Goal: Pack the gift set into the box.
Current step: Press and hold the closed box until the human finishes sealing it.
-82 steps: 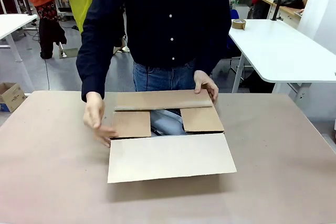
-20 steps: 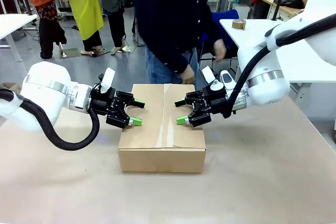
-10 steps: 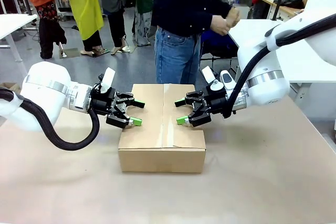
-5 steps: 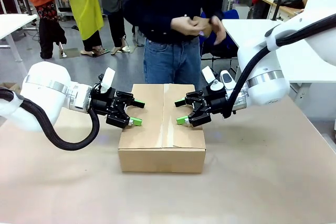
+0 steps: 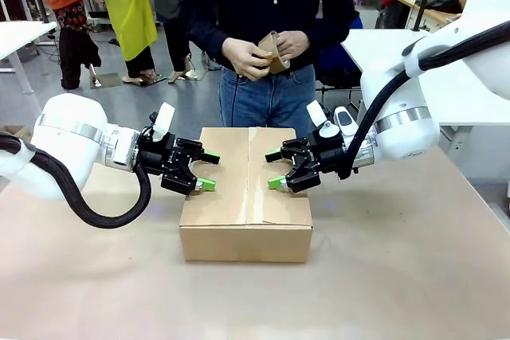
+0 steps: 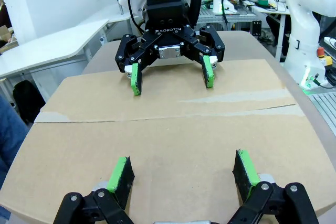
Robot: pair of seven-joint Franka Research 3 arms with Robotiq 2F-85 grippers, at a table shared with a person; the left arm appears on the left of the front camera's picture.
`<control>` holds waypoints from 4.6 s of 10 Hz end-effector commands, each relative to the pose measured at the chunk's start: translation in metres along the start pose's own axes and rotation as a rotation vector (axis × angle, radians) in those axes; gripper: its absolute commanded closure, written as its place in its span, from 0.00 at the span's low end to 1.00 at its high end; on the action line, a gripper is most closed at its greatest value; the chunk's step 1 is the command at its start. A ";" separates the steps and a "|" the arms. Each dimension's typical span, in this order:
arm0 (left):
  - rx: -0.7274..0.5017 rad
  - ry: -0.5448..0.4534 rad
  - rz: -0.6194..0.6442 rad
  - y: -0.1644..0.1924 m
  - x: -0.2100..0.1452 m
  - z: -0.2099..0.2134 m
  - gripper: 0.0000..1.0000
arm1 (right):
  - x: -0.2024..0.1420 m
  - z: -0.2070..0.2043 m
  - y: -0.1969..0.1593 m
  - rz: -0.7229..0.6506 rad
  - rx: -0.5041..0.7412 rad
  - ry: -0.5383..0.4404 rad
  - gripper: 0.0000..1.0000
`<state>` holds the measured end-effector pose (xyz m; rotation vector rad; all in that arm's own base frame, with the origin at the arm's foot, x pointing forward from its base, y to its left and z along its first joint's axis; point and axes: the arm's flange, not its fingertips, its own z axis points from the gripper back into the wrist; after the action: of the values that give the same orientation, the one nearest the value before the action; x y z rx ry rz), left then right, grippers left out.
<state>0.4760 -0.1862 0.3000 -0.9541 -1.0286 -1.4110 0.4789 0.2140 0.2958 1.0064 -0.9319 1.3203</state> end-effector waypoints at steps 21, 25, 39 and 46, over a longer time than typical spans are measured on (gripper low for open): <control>-0.018 0.005 -0.007 -0.002 -0.001 0.000 0.00 | -0.002 -0.001 0.000 0.009 0.000 -0.001 0.00; -0.018 0.005 -0.007 -0.002 -0.001 0.000 0.00 | -0.002 -0.001 0.000 0.009 0.000 -0.001 0.00; -0.018 0.005 -0.007 -0.002 -0.001 0.000 0.00 | -0.002 -0.001 0.000 0.009 0.000 -0.001 0.00; -0.018 0.005 -0.007 -0.002 -0.001 0.000 0.00 | -0.002 -0.001 0.000 0.009 0.000 -0.001 0.00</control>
<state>0.4760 -0.1862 0.2996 -0.9545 -1.0276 -1.4112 0.4788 0.2140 0.2950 1.0071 -0.9304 1.3195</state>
